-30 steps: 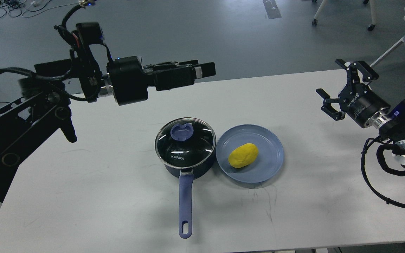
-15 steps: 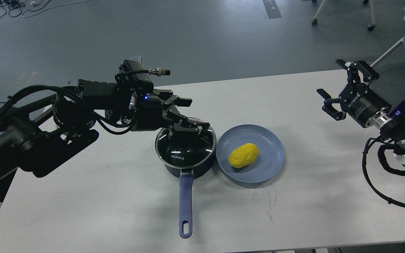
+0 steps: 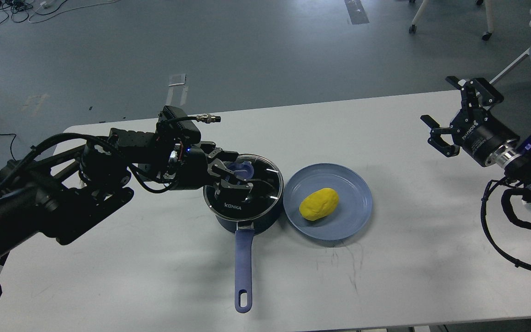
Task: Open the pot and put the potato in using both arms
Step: 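Lower the left gripper and grasp the blue knob of the glass lid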
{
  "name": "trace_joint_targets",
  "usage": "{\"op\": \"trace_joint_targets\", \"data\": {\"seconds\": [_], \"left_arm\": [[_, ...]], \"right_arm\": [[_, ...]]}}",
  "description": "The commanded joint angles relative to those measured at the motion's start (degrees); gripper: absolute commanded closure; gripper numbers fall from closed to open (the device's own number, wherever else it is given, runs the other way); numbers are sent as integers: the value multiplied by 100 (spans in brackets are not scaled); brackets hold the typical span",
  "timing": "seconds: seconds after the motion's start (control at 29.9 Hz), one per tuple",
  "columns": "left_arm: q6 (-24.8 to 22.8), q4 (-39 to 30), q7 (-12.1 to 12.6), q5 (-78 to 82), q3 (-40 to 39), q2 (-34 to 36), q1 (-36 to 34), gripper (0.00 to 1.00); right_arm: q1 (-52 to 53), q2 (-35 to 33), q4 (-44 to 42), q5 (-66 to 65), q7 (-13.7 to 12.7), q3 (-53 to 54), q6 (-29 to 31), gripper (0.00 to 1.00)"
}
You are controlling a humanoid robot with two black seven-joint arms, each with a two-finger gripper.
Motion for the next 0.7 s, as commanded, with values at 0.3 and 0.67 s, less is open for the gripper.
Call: {"op": "trace_joint_targets", "data": {"seconds": [0.3, 0.67], "left_arm": [[272, 367, 0, 1, -1, -95, 231, 2], [289, 349, 0, -34, -27, -112, 284, 3]], "right_arm": [[0, 15, -1, 0, 0, -10, 2, 0], [0, 32, -1, 0, 0, -10, -7, 0]]}}
